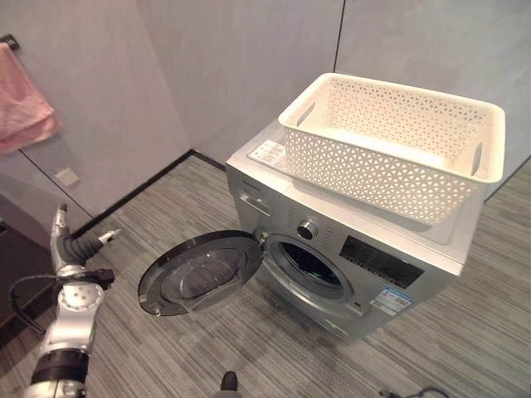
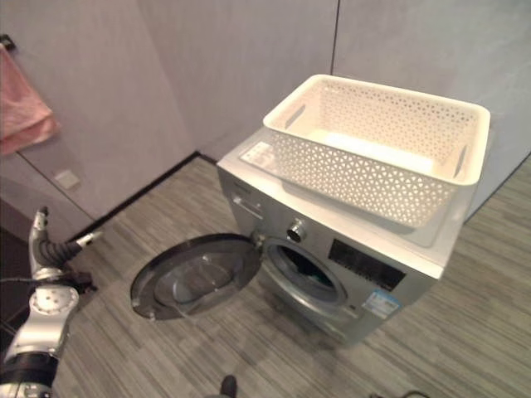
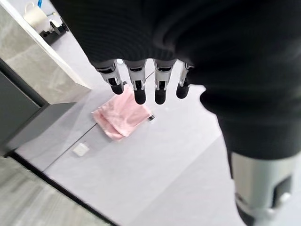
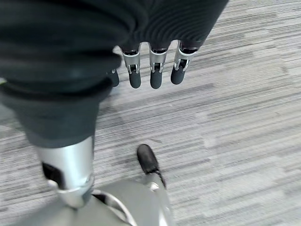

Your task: Grab the laundry basket,head to the washer,open it,put in the laundry and shut it.

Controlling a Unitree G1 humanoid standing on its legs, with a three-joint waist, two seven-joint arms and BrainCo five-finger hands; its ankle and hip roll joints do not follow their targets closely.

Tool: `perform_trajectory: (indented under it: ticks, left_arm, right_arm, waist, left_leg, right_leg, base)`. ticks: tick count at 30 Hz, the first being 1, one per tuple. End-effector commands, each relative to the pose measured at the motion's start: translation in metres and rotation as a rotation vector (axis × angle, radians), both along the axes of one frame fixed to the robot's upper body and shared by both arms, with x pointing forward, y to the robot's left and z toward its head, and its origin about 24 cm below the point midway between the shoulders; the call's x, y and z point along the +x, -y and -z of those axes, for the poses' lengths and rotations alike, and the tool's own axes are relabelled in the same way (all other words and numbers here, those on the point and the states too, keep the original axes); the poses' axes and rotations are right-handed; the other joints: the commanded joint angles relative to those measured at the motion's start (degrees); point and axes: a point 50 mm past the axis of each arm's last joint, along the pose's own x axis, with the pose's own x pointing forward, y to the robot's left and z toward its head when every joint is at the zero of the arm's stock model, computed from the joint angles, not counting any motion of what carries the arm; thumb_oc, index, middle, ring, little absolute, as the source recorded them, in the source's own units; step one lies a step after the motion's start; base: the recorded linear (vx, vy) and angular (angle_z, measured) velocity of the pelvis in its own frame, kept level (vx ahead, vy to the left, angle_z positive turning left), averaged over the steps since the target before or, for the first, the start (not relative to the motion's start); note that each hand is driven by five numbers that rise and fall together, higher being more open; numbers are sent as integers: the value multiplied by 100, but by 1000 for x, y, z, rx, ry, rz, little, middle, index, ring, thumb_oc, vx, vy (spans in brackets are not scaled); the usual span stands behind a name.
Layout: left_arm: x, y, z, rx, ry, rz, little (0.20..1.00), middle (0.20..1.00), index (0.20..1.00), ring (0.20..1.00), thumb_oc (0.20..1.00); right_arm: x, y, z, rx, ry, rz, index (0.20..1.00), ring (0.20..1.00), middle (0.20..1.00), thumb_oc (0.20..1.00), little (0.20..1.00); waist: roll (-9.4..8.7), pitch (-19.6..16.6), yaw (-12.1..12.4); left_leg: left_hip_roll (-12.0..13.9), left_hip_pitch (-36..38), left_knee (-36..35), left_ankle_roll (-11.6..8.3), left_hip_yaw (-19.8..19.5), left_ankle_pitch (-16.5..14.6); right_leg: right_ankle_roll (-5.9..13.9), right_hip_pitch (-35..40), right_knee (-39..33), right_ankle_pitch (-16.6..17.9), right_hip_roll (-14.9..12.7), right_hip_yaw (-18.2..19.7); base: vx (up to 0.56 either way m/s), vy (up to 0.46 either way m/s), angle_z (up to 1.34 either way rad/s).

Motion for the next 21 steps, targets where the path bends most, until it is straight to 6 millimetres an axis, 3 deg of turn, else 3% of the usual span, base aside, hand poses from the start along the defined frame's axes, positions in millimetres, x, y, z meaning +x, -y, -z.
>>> perform_trajectory:
  ticks: [1, 3, 8, 10, 14, 16, 18, 21]
  left_arm:
    - [15, -27, -29, -17, 12, -48, 1000, 1000, 1000, 1000, 1000]
    - [21, -35, -25, -95, -45, -78, 1000, 1000, 1000, 1000, 1000]
    - [47, -28, -36, -194, -70, -83, 1000, 1000, 1000, 1000, 1000]
    - [62, -16, -44, -266, -39, -69, 1000, 1000, 1000, 1000, 1000]
    - [64, -16, -46, -352, 6, -99, 1000, 1000, 1000, 1000, 1000]
    - [61, -21, -47, -473, 83, -118, 1000, 1000, 1000, 1000, 1000]
    - [61, -22, -47, -484, 83, -114, 1000, 1000, 1000, 1000, 1000]
    - [57, -27, -47, -445, 33, -118, 1000, 1000, 1000, 1000, 1000]
  right_arm:
    - [35, -11, -7, 16, 75, -121, 1000, 1000, 1000, 1000, 1000]
    - [48, -16, -11, 25, 109, -142, 1000, 1000, 1000, 1000, 1000]
    - [78, -29, -20, 49, 205, -181, 1000, 1000, 1000, 1000, 1000]
    - [95, -43, -27, 76, 267, -224, 1000, 1000, 1000, 1000, 1000]
    - [110, -55, -34, 107, 323, -250, 1000, 1000, 1000, 1000, 1000]
    - [118, -65, -38, 118, 339, -316, 1000, 1000, 1000, 1000, 1000]
    - [115, -66, -37, 126, 323, -341, 1000, 1000, 1000, 1000, 1000]
    - [85, -58, -21, 134, 196, -316, 1000, 1000, 1000, 1000, 1000]
  waist:
    - [-97, 25, -229]
    - [-104, 87, -302]
    - [-258, 335, -444]
    - [-423, 515, -519]
    - [-626, 610, -591]
    - [-878, 626, -660]
    - [-980, 607, -679]
    - [-1262, 554, -736]
  left_leg:
    - [-13, -190, 36, 103, 87, -154]
    - [-30, -271, 36, 126, 161, -188]
    - [-11, -546, 36, 167, 262, -198]
    - [29, -763, 36, 171, 327, -207]
    - [83, -983, 36, 183, 396, -186]
    - [145, -1140, 36, 196, 462, -185]
    - [159, -1173, 36, 200, 486, -184]
    - [217, -1160, 36, 230, 557, -209]
  right_leg:
    - [38, 48, 56, -345, -46, 461]
    - [77, -109, 56, -258, -90, 527]
    - [149, -546, 56, -52, -133, 653]
    - [191, -871, 56, 75, -130, 774]
    - [213, -1206, 56, 190, -113, 920]
    - [230, -1487, 56, 281, -55, 1100]
    - [237, -1559, 56, 303, -32, 1149]
    - [254, -1644, 56, 352, 23, 1287]
  base:
    - [-10, 90, -23]
    - [-43, 120, -35]
    - [-100, 78, -19]
    - [-108, 43, -7]
    - [-73, 25, -23]
    - [-36, -10, -24]
    - [-8, -32, -21]
    - [31, -65, -21]
